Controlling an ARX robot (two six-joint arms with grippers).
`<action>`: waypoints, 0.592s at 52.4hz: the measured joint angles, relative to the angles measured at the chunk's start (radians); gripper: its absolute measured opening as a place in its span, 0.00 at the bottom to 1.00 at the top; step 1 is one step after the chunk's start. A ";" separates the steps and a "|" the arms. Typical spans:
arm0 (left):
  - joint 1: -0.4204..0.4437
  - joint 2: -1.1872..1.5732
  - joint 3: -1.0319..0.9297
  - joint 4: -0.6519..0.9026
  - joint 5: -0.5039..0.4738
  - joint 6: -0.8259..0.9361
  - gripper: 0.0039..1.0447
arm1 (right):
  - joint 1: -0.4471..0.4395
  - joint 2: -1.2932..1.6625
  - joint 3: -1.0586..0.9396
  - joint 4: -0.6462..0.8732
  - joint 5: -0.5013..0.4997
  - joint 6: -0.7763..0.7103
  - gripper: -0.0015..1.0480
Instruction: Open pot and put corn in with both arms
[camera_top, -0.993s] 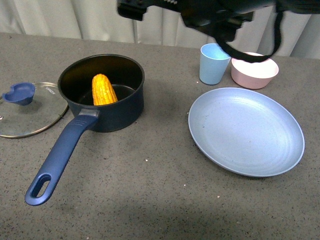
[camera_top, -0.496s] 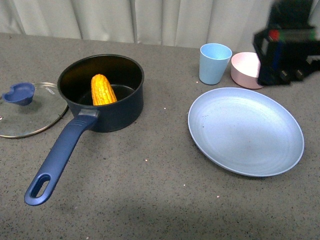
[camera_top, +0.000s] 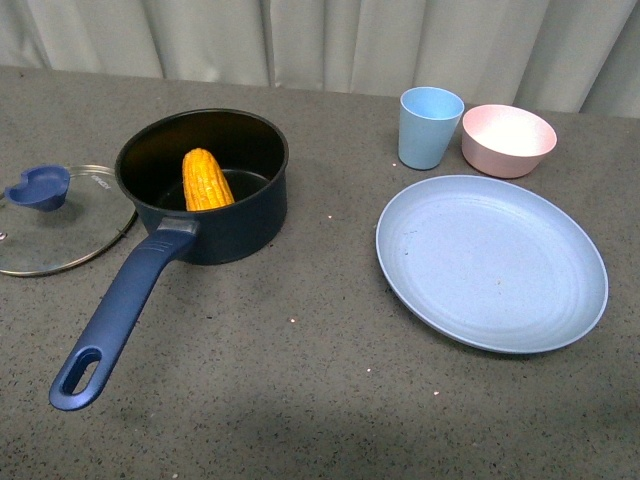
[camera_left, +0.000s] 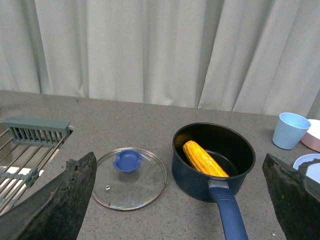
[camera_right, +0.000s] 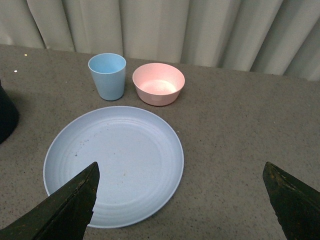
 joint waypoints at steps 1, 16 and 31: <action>0.000 0.000 0.000 0.000 0.000 0.000 0.94 | -0.003 -0.011 -0.007 -0.003 0.000 -0.005 0.91; 0.000 0.000 0.000 0.000 0.000 0.000 0.94 | -0.035 -0.020 -0.074 0.198 -0.056 -0.016 0.80; 0.000 0.000 0.000 0.000 0.000 0.000 0.94 | -0.137 -0.206 -0.103 0.195 -0.153 -0.015 0.38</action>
